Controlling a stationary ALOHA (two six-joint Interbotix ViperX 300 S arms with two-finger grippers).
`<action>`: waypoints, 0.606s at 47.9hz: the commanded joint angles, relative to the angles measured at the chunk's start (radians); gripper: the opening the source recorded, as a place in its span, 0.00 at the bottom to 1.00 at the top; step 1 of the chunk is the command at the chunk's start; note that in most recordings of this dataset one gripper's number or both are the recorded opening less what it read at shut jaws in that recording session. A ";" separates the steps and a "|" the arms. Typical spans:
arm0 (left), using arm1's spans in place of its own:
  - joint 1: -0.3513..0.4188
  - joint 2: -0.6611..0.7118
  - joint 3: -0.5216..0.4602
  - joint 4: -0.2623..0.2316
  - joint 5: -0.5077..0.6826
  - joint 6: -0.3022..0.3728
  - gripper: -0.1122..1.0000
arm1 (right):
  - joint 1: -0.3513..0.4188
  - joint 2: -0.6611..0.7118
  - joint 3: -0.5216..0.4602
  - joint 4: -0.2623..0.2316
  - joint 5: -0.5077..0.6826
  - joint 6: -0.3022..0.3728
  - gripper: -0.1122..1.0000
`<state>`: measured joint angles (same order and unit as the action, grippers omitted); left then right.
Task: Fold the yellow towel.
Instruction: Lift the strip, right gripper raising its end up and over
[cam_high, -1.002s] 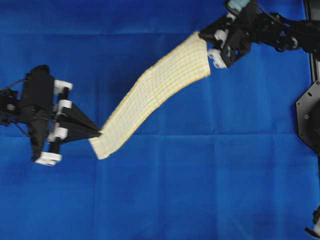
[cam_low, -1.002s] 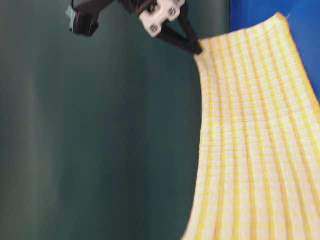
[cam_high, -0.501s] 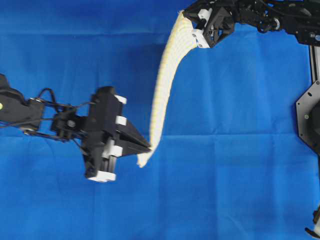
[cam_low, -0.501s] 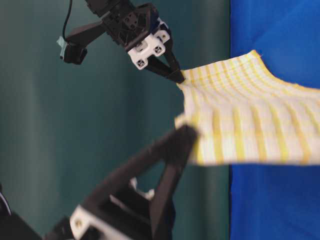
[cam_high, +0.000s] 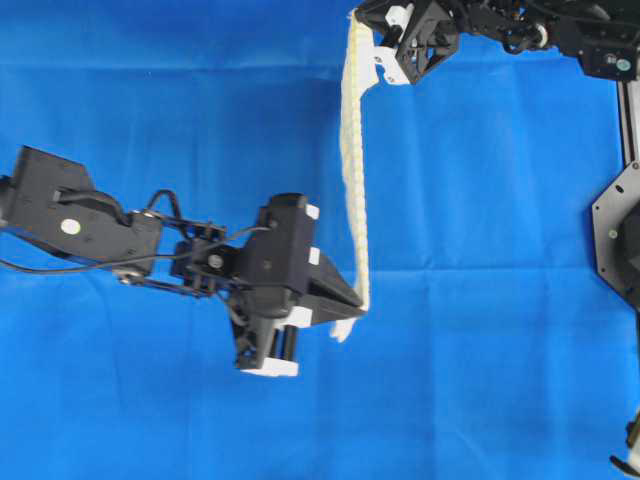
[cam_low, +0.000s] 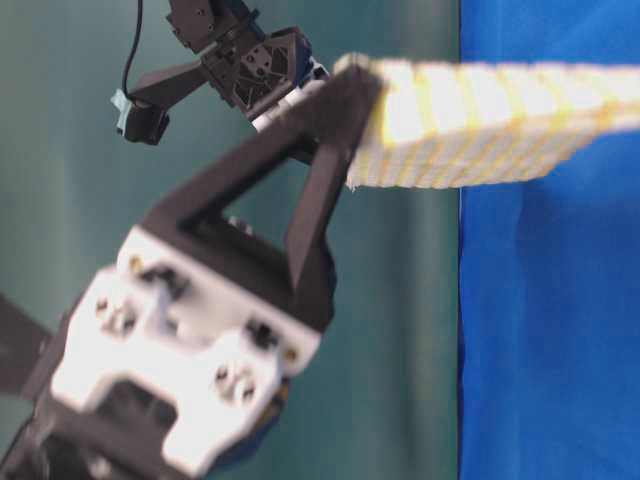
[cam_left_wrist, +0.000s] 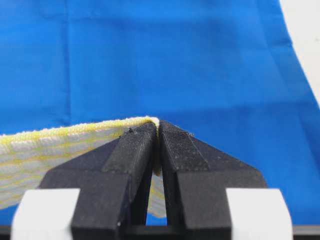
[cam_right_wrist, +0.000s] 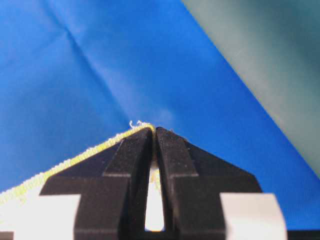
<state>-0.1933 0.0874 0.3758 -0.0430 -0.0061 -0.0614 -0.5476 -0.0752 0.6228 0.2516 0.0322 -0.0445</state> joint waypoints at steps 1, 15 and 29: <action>-0.012 0.002 -0.055 0.003 -0.003 0.005 0.12 | -0.017 -0.008 -0.031 -0.003 -0.006 -0.003 0.13; -0.012 0.037 -0.097 0.005 0.008 0.005 0.12 | -0.023 -0.014 -0.023 -0.003 0.005 -0.008 0.13; -0.008 0.117 -0.164 0.006 -0.018 0.005 0.12 | -0.055 -0.106 0.074 -0.014 0.026 -0.006 0.13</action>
<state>-0.1917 0.2040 0.2608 -0.0414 -0.0107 -0.0598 -0.5737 -0.1304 0.6903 0.2408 0.0644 -0.0506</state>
